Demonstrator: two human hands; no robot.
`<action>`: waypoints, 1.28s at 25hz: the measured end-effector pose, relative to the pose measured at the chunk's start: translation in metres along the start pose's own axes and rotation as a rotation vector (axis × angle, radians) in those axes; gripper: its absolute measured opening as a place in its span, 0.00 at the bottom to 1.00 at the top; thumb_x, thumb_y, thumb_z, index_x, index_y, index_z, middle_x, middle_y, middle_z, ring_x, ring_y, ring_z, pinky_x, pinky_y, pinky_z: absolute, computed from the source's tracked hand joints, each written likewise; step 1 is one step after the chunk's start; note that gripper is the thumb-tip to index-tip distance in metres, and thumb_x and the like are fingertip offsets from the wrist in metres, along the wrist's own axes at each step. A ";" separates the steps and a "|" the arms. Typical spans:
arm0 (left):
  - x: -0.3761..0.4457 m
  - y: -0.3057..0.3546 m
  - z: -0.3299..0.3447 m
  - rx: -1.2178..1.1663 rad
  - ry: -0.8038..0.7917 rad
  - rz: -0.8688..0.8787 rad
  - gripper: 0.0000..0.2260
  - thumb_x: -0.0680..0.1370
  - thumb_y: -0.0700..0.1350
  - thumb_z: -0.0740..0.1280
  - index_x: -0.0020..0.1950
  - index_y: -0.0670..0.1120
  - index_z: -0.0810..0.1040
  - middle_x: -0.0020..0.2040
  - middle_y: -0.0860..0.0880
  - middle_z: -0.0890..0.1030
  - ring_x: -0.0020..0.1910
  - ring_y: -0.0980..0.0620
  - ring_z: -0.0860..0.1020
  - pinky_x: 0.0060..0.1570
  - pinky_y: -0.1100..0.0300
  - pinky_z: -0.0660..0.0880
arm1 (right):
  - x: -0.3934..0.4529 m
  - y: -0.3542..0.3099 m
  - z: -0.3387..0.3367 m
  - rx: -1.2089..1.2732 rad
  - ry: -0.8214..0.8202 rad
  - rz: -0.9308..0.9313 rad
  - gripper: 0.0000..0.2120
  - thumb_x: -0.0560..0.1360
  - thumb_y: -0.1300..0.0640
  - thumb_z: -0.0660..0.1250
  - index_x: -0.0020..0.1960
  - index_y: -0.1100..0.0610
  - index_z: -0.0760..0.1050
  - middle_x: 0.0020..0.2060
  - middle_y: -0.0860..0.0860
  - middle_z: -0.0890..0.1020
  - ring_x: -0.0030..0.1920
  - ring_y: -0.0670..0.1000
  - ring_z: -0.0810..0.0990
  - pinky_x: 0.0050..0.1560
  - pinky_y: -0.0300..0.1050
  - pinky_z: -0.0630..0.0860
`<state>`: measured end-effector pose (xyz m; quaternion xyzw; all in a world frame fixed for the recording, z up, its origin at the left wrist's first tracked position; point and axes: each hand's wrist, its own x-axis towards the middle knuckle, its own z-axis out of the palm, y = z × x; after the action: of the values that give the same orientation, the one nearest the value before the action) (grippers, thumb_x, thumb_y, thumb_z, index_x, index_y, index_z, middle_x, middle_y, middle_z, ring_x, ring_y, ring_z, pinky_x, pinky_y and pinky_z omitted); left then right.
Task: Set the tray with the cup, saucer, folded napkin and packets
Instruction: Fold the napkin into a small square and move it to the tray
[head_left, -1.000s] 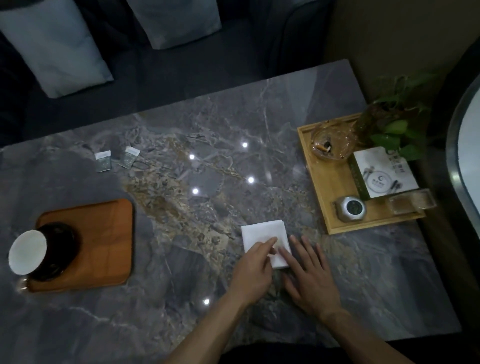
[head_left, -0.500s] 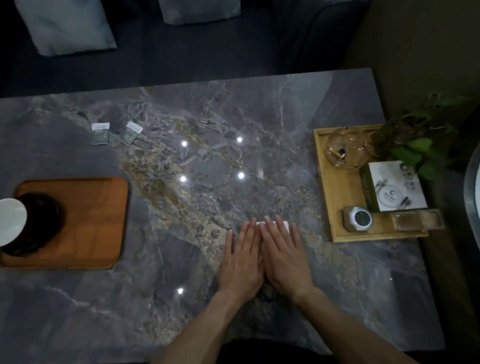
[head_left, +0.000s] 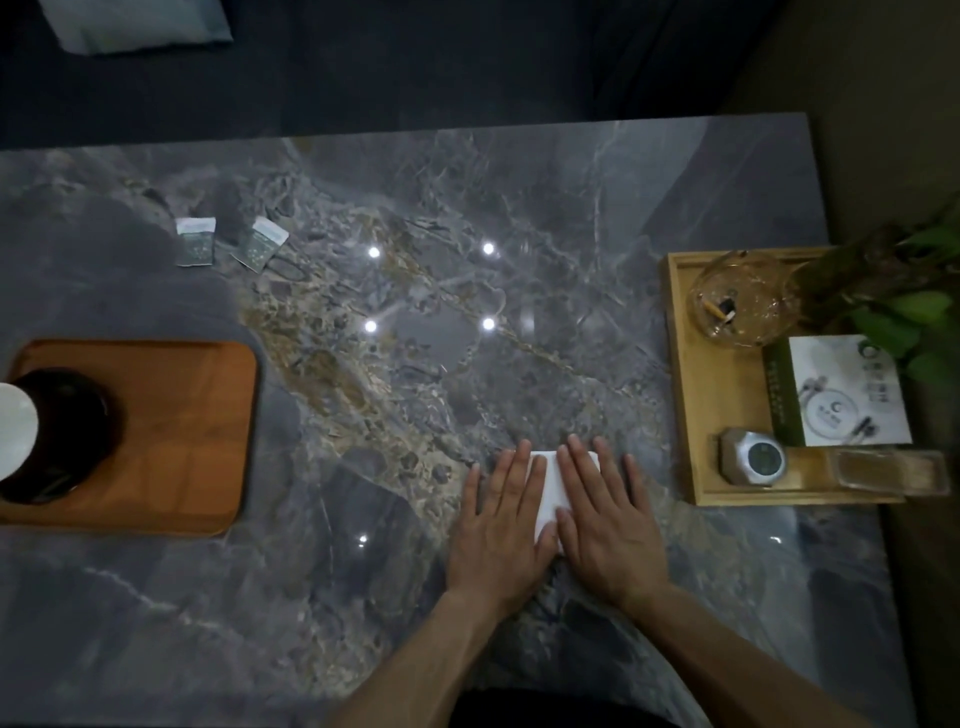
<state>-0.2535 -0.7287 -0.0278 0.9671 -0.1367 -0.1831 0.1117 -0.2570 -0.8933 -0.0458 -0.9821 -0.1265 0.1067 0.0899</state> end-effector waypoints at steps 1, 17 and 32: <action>-0.001 0.001 -0.002 0.000 -0.023 -0.002 0.31 0.79 0.57 0.53 0.79 0.45 0.53 0.80 0.46 0.54 0.79 0.49 0.50 0.73 0.43 0.51 | 0.000 0.000 -0.001 -0.001 -0.014 0.003 0.31 0.80 0.46 0.49 0.79 0.56 0.49 0.79 0.53 0.52 0.79 0.56 0.49 0.76 0.61 0.49; -0.036 0.016 -0.044 -0.166 -0.076 -0.351 0.32 0.77 0.57 0.61 0.77 0.52 0.55 0.73 0.49 0.65 0.70 0.46 0.63 0.67 0.48 0.59 | 0.020 -0.017 -0.063 0.118 -0.215 0.172 0.28 0.73 0.44 0.65 0.71 0.48 0.64 0.65 0.51 0.71 0.63 0.54 0.69 0.60 0.48 0.70; -0.061 0.002 -0.069 -1.013 -0.235 -0.444 0.08 0.73 0.36 0.68 0.46 0.48 0.76 0.42 0.51 0.78 0.41 0.54 0.76 0.39 0.64 0.74 | -0.030 -0.006 -0.107 1.042 -0.456 0.374 0.15 0.69 0.61 0.76 0.54 0.55 0.77 0.48 0.53 0.83 0.47 0.51 0.82 0.48 0.45 0.79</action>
<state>-0.2822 -0.7000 0.0554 0.7714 0.1636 -0.3513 0.5047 -0.2621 -0.9114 0.0640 -0.7665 0.1016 0.3770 0.5100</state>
